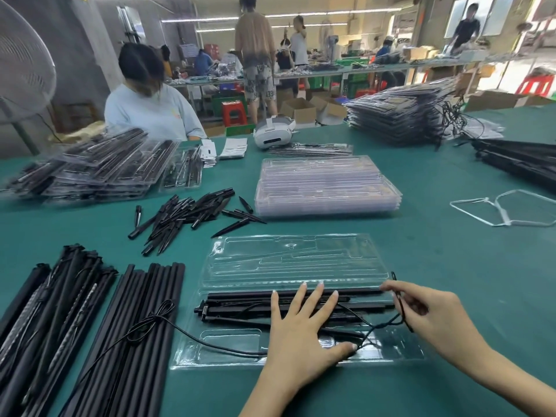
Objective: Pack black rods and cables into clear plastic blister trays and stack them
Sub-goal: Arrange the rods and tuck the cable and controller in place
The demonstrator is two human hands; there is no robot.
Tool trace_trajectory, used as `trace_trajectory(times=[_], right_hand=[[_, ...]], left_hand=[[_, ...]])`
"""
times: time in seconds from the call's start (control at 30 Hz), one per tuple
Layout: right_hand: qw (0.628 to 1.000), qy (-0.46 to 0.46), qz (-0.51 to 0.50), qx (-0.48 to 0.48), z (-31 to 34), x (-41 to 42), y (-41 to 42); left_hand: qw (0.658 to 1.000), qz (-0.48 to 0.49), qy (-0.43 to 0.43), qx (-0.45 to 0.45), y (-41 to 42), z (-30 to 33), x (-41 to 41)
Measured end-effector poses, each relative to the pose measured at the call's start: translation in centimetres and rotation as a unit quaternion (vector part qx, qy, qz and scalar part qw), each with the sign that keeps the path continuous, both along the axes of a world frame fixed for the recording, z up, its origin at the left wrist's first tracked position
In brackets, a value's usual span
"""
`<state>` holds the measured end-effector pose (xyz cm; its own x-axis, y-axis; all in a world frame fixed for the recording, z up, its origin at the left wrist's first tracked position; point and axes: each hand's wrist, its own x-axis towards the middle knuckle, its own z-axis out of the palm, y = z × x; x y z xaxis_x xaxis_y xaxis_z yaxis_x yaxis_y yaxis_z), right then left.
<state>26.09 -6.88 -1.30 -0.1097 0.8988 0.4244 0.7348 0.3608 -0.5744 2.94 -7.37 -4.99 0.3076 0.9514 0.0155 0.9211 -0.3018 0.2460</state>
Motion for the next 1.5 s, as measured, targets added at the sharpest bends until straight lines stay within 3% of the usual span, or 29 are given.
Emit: trace_trajectory(times=[0.1, 0.2, 0.3, 0.4, 0.5, 0.6, 0.67, 0.77, 0.93, 1.1, 1.27, 1.5], right_hand=[[0.998, -0.021, 0.023, -0.058, 0.2, 0.1, -0.8], [0.987, 0.042, 0.049, -0.146, 0.7, 0.1, -1.9], [0.988, 0.056, 0.069, -0.125, 0.6, -0.1, -3.0], [0.986, -0.056, 0.14, -0.065, 0.6, -0.4, -3.8], [0.936, -0.272, 0.221, 0.043, 0.0, -0.2, -3.6], [0.907, -0.325, 0.256, 0.082, -0.6, -0.4, -3.4], [0.912, -0.308, 0.261, 0.076, -0.8, -0.6, -3.4], [0.954, -0.178, 0.238, 0.044, -0.9, -0.8, -3.3], [0.951, -0.204, 0.209, 0.106, -1.8, -1.4, -3.3], [0.972, -0.154, 0.135, 0.113, -2.4, -2.1, -3.4], [0.989, -0.016, 0.107, -0.105, -1.3, -2.0, -2.3], [0.983, -0.008, 0.102, -0.151, -0.6, -2.0, -2.2]], left_hand=[[1.0, 0.001, 0.002, -0.001, 0.1, 0.0, 0.0], [1.0, -0.002, 0.001, 0.0, 0.1, 0.0, 0.0], [1.0, 0.002, -0.019, -0.01, 0.1, 0.1, 0.0], [1.0, 0.006, -0.011, -0.017, 0.3, 0.1, 0.1], [1.0, 0.005, -0.002, -0.017, 0.4, 0.1, 0.1], [1.0, 0.003, -0.001, -0.014, 0.4, 0.0, 0.1], [1.0, 0.004, -0.004, -0.011, 0.3, 0.0, 0.1], [1.0, 0.006, -0.009, -0.013, 0.2, 0.0, 0.1], [1.0, 0.005, -0.016, -0.009, 0.1, 0.2, 0.1], [1.0, -0.005, -0.022, -0.016, 0.0, 0.3, -0.1], [1.0, -0.017, -0.005, -0.009, -0.1, 0.4, -0.3], [0.998, -0.04, 0.0, -0.048, 0.1, 0.9, -0.7]])
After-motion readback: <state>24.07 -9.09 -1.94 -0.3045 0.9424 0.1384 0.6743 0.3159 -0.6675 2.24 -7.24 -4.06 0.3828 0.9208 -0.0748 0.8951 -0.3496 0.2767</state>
